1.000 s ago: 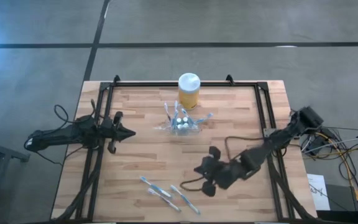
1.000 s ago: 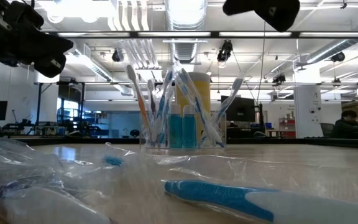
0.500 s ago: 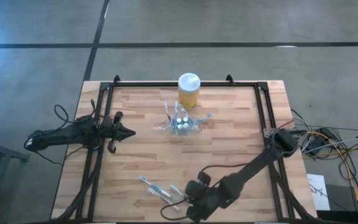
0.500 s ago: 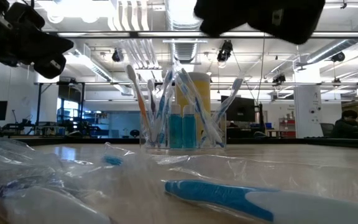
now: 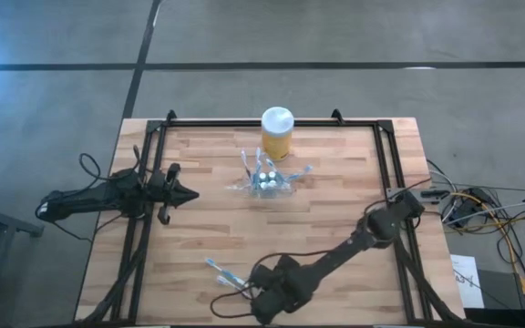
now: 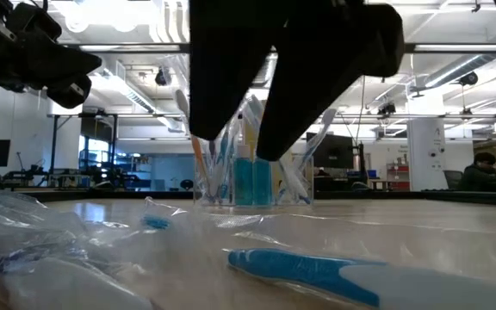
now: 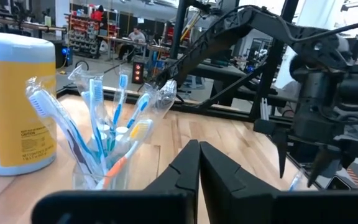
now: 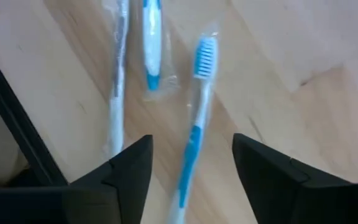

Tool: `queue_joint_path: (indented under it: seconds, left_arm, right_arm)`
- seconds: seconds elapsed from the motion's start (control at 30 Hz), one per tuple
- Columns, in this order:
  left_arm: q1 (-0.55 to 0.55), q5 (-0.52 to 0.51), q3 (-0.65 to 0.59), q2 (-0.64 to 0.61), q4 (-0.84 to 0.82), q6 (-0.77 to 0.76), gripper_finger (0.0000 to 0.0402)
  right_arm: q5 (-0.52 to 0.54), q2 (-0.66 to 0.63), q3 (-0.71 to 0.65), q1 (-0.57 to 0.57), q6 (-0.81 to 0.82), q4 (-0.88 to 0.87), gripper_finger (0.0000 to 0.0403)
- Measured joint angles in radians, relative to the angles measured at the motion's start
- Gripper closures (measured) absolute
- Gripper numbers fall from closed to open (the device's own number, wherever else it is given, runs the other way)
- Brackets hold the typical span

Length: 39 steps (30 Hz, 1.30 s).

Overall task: Pick & Place toothbrushing station
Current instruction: Put the blue toothbrush into the transparent organizer

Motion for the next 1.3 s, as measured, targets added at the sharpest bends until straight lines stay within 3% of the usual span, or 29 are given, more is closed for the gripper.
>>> queue_joint_path:
  seconds: [0.27,0.8,1.13,1.3]
  left_arm:
    - [0.000,0.001,-0.001,0.011,-0.007,0.004,0.0392]
    - [0.000,0.003,-0.011,0.018,-0.015,0.009,0.0393]
    - [0.000,0.004,-0.017,0.019,-0.022,-0.017,0.0394]
    - [0.000,0.004,-0.017,0.019,0.002,-0.023,0.0394]
  right_arm:
    - [-0.054,0.110,0.146,-0.019,-0.026,-0.051,0.0173]
    - [-0.107,0.110,0.142,-0.027,0.010,-0.148,0.0179]
    - [-0.190,0.103,0.015,-0.047,0.002,-0.013,0.0184]
    - [-0.219,0.098,-0.040,-0.060,-0.033,-0.002,0.0229]
